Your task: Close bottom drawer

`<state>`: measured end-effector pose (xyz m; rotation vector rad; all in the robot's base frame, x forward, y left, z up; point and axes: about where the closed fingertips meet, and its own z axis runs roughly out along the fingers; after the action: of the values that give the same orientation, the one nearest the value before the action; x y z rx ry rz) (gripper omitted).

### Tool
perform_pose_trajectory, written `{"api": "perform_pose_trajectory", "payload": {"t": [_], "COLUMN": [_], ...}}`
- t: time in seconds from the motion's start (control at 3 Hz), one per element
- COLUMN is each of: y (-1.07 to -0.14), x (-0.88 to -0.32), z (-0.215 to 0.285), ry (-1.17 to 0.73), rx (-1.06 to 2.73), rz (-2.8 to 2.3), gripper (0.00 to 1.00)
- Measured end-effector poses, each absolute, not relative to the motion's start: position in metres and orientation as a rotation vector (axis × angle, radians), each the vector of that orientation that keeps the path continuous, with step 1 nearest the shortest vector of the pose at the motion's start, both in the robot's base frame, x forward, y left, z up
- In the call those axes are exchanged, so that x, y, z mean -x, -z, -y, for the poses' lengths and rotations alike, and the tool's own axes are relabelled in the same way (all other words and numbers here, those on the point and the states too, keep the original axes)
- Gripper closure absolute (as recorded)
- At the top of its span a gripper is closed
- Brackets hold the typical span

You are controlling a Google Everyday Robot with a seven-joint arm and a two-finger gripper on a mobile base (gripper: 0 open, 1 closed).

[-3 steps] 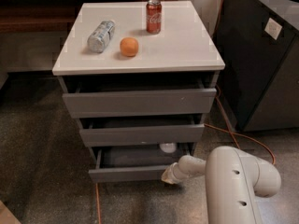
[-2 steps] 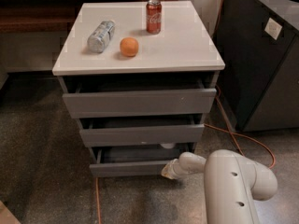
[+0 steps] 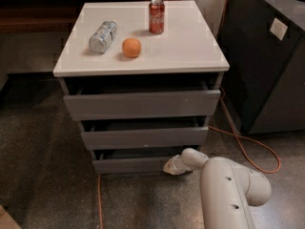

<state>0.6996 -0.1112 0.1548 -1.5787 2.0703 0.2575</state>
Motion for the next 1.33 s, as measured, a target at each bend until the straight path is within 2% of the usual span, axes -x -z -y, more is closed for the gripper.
{"api": "perform_pose_trajectory", "payload": {"t": [0.33, 1.0, 1.33], "y": [-0.157, -0.159, -0.165], "x": [-0.72, -0.72, -0.698], "z": [0.109, 0.109, 0.105], "ry": [-0.246, -0.242, -0.283], "rx": [1.573, 1.567, 1.577], "rz": [-2.054, -2.049, -2.047], "gripper": [1.0, 1.0, 1.0]}}
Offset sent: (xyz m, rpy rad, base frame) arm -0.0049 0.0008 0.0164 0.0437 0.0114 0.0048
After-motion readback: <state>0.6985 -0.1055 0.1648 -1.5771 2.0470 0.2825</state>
